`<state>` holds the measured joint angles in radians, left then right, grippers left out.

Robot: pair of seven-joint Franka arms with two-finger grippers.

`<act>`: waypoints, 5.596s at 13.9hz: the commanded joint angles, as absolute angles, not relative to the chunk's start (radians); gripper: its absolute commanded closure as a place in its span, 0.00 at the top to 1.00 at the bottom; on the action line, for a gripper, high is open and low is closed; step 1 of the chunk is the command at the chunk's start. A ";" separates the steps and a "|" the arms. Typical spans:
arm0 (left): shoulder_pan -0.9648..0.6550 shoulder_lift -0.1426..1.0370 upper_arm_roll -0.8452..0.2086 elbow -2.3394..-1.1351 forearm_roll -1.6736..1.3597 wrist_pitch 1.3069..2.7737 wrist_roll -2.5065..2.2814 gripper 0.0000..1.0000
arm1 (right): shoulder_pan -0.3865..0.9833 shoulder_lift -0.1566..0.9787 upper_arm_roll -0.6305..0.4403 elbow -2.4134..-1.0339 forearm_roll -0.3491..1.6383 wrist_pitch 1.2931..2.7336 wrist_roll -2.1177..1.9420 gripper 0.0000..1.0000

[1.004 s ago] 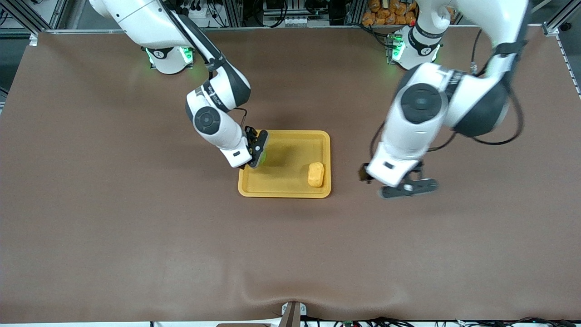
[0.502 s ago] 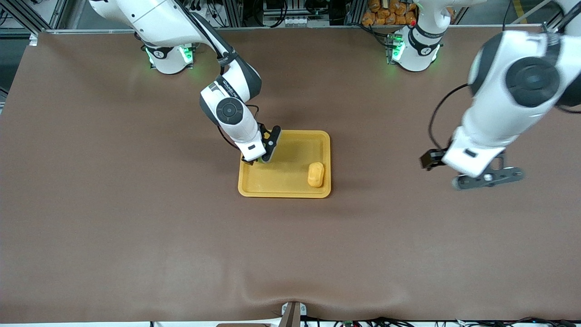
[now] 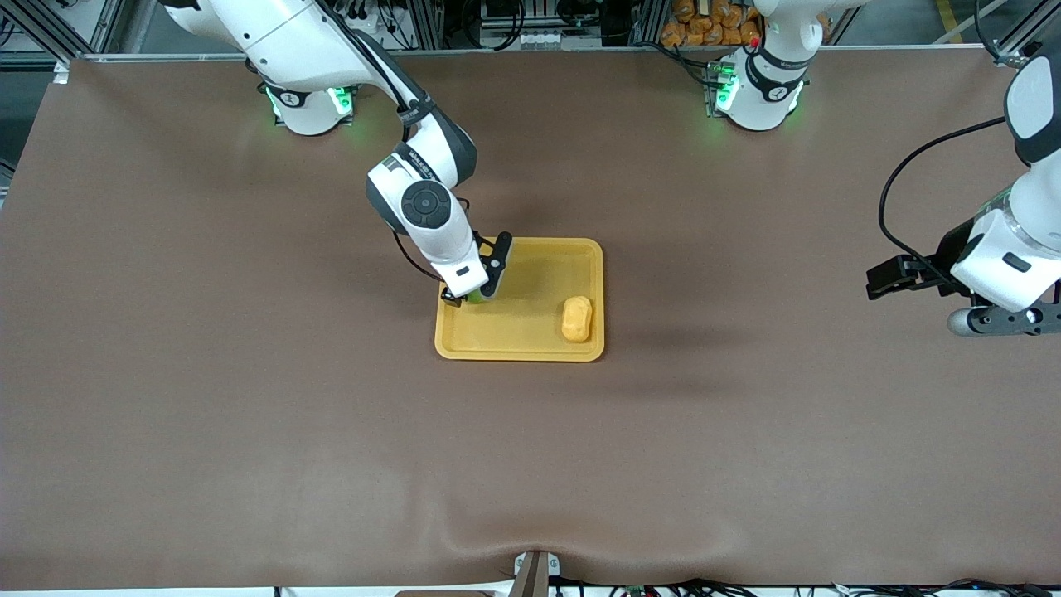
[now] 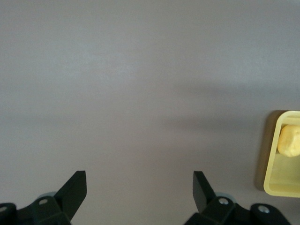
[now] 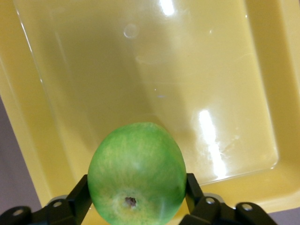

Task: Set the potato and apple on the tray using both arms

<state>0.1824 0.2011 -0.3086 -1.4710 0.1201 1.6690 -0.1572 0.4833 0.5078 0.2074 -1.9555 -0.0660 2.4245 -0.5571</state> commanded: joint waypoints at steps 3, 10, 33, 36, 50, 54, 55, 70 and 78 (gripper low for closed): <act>0.181 0.088 -0.313 -1.512 0.112 1.609 -0.138 1.00 | 0.474 0.503 0.198 -1.933 -0.098 2.408 -0.534 1.00; 0.183 0.029 -0.311 -1.516 0.110 1.588 -0.133 1.00 | 0.431 0.315 0.198 -1.833 -0.084 2.018 -0.208 1.00; -0.127 -0.121 0.035 -1.606 0.046 1.474 -0.117 1.00 | -0.099 -0.023 0.073 -1.586 0.041 1.523 0.006 1.00; -0.130 -0.110 0.031 -1.600 0.048 1.471 -0.118 1.00 | 0.047 -0.048 -0.115 -1.589 0.043 1.485 0.006 1.00; -0.138 -0.081 0.031 -1.585 0.049 1.471 -0.137 1.00 | -0.052 -0.057 -0.008 -1.586 0.046 1.445 0.006 1.00; -0.132 -0.077 0.031 -1.583 0.051 1.471 -0.133 1.00 | -0.044 -0.057 -0.017 -1.585 0.040 1.445 0.006 1.00; -0.132 -0.077 0.031 -1.582 0.052 1.471 -0.135 1.00 | -0.049 -0.055 -0.017 -1.577 0.038 1.447 0.005 1.00; -0.127 -0.083 0.035 -1.582 0.041 1.473 -0.117 1.00 | -0.019 -0.052 -0.009 -1.537 0.009 1.422 -0.025 1.00; -0.129 -0.078 0.037 -1.563 0.044 1.471 -0.130 1.00 | 0.011 -0.052 -0.020 -1.545 0.008 1.405 -0.012 1.00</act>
